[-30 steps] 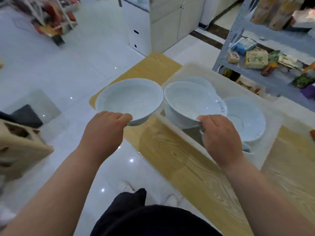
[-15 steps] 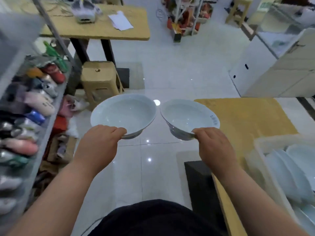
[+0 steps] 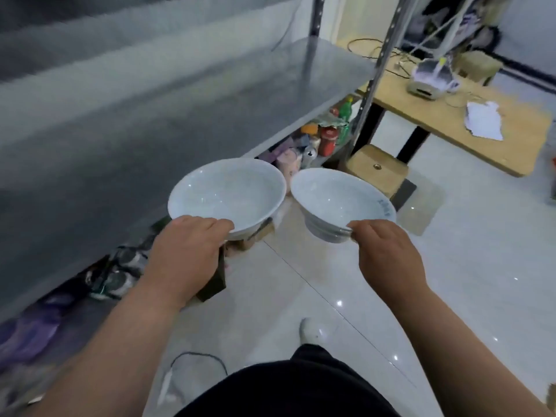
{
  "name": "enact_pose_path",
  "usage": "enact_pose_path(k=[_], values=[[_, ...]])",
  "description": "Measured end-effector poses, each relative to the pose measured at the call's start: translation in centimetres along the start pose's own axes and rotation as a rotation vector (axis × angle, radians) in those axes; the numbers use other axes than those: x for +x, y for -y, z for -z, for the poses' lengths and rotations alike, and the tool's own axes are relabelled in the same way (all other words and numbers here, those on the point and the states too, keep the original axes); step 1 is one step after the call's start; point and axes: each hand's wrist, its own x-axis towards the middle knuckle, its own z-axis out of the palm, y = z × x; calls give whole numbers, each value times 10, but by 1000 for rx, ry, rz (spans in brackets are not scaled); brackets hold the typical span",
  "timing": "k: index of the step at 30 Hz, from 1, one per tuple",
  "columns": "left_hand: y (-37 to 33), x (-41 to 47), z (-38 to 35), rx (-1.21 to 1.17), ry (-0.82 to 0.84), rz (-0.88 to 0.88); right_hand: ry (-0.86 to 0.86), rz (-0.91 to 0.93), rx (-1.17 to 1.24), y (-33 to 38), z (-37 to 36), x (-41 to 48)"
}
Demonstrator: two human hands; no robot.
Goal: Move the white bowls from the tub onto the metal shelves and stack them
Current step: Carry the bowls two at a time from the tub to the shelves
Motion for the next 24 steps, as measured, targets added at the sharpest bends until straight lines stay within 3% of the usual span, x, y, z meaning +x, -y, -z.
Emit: enact_pose_path(k=[12, 19, 24], values=[[44, -11, 22, 249, 140, 635, -80, 708, 283, 56, -76, 197], [59, -18, 5, 299, 167, 837, -37, 915, 330, 104, -105, 249], [78, -26, -16, 268, 147, 908, 6, 938, 271, 133, -118, 265]])
